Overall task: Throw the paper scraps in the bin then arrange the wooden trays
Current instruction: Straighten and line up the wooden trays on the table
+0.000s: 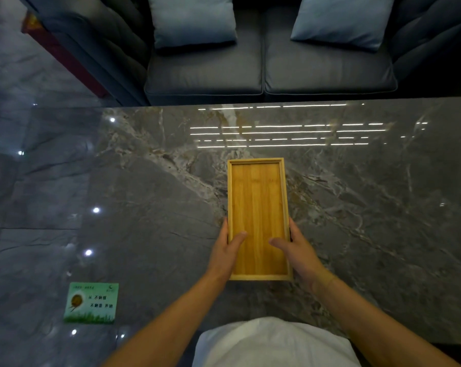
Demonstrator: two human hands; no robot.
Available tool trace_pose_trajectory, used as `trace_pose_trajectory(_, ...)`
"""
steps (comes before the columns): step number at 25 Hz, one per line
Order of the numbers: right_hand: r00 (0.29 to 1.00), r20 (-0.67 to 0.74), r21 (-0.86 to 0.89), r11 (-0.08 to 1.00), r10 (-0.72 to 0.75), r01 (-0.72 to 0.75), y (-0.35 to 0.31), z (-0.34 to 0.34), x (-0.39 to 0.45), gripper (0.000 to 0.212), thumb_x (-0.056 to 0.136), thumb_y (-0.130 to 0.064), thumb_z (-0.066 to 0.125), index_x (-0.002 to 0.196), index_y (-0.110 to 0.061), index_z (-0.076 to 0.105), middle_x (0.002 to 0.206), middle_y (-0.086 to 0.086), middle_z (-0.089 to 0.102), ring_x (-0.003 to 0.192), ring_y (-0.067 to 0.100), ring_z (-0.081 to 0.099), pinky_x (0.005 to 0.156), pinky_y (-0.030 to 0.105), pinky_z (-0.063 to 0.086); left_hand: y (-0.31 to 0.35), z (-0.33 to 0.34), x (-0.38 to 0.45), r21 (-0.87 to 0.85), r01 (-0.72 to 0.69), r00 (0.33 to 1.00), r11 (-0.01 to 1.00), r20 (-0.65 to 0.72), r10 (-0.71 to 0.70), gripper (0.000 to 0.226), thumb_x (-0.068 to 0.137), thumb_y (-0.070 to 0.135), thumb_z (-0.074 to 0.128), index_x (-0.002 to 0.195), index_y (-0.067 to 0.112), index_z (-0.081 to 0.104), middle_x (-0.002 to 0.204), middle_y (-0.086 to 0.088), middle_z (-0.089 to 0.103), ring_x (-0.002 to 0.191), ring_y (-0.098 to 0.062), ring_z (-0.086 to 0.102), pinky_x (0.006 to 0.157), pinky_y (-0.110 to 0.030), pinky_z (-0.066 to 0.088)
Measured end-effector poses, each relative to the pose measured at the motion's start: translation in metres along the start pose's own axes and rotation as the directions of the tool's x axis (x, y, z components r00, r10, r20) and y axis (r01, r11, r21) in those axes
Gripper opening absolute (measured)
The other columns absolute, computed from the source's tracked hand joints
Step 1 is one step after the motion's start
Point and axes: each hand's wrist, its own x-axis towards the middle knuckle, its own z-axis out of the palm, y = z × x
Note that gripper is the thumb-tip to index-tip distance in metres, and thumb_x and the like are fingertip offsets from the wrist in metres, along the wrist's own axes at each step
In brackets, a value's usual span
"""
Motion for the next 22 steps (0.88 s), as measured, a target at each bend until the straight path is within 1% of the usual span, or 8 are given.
trace_pose_trajectory(5,0.999,-0.035,-0.006,1.0,0.022,-0.022,-0.004,0.001,0.001,0.066,0.087,-0.011,0.06,0.144,-0.032,0.035,0.136,0.0,0.055,0.116,0.022,0.055,0.102,0.046,0.045,0.004,0.0,-0.001,0.028,0.005,1.0,1.0,-0.021,-0.005,0.074,0.078,0.039,0.057,0.147,0.028,0.033,0.137,-0.001,0.055,0.119,-0.02,0.055,0.104,-0.048,0.045)
trace_pose_trajectory(9,0.999,-0.036,-0.121,0.993,0.005,-0.009,0.002,0.002,-0.001,0.072,0.087,-0.017,0.064,0.146,-0.035,0.026,0.138,-0.002,0.052,0.111,0.016,0.051,0.096,0.038,0.044,0.001,0.001,0.0,0.083,-0.023,1.0,0.996,-0.018,0.025,0.068,0.085,0.03,0.059,0.146,0.032,0.029,0.135,0.001,0.053,0.111,-0.013,0.055,0.093,-0.032,0.046)
trace_pose_trajectory(13,0.996,-0.055,-0.395,0.918,-0.071,0.043,0.002,-0.006,0.001,0.098,0.082,-0.046,0.068,0.151,-0.031,0.0,0.158,0.003,0.023,0.139,0.025,0.03,0.112,0.049,0.033,0.011,-0.008,0.007,0.101,-0.022,1.0,0.995,0.016,0.021,0.055,0.093,0.034,0.059,0.141,0.037,0.031,0.146,-0.003,0.046,0.119,-0.008,0.053,0.097,-0.033,0.047)
trace_pose_trajectory(14,0.98,-0.043,-0.609,0.783,-0.193,0.128,0.001,-0.009,0.0,0.108,0.077,-0.056,0.068,0.151,-0.031,-0.007,0.161,0.002,0.01,0.145,0.027,0.017,0.116,0.051,0.026,0.02,-0.012,0.016,0.158,-0.029,0.999,0.987,-0.037,0.036,0.062,0.093,0.038,0.058,0.146,0.032,0.027,0.152,-0.005,0.038,0.13,-0.016,0.046,0.105,-0.04,0.042)
trace_pose_trajectory(16,0.874,0.202,-0.884,0.302,-0.443,0.357,0.005,-0.01,-0.006,0.124,0.062,-0.07,0.068,0.15,-0.031,-0.01,0.162,0.001,-0.005,0.147,0.03,-0.002,0.117,0.057,0.016,0.051,-0.018,0.043,0.369,-0.12,0.975,0.922,-0.13,0.179,0.07,0.093,0.042,0.056,0.151,0.023,0.02,0.159,-0.007,0.023,0.143,-0.022,0.026,0.114,-0.043,0.028)
trace_pose_trajectory(18,0.767,0.492,-0.85,-0.036,-0.412,0.526,0.014,-0.004,-0.014,0.132,0.052,-0.073,0.072,0.152,-0.029,-0.002,0.163,0.004,-0.001,0.147,0.037,-0.003,0.114,0.065,0.01,0.092,-0.018,0.076,0.618,-0.297,0.91,0.728,-0.047,0.411,0.067,0.094,0.041,0.054,0.15,0.018,0.025,0.159,-0.008,0.024,0.146,-0.024,0.021,0.117,-0.043,0.022)
trace_pose_trajectory(20,0.725,0.613,-0.787,-0.17,-0.312,0.593,0.023,0.003,-0.015,0.131,0.052,-0.066,0.078,0.152,-0.026,0.004,0.162,0.008,0.009,0.145,0.042,0.006,0.112,0.065,0.01,0.126,-0.01,0.105,0.82,-0.388,0.862,0.422,0.161,0.481,0.064,0.094,0.046,0.05,0.148,0.019,0.03,0.157,-0.009,0.029,0.144,-0.026,0.024,0.119,-0.046,0.02)
trace_pose_trajectory(22,0.737,0.605,-0.796,-0.23,-0.302,0.56,0.025,0.007,-0.012,0.12,0.06,-0.056,0.08,0.152,-0.025,0.01,0.16,0.009,0.02,0.142,0.043,0.018,0.11,0.065,0.019,0.145,0.001,0.126,0.9,-0.394,0.883,0.187,0.314,0.348,0.061,0.093,0.052,0.044,0.144,0.019,0.038,0.151,-0.01,0.04,0.139,-0.028,0.034,0.116,-0.05,0.023)
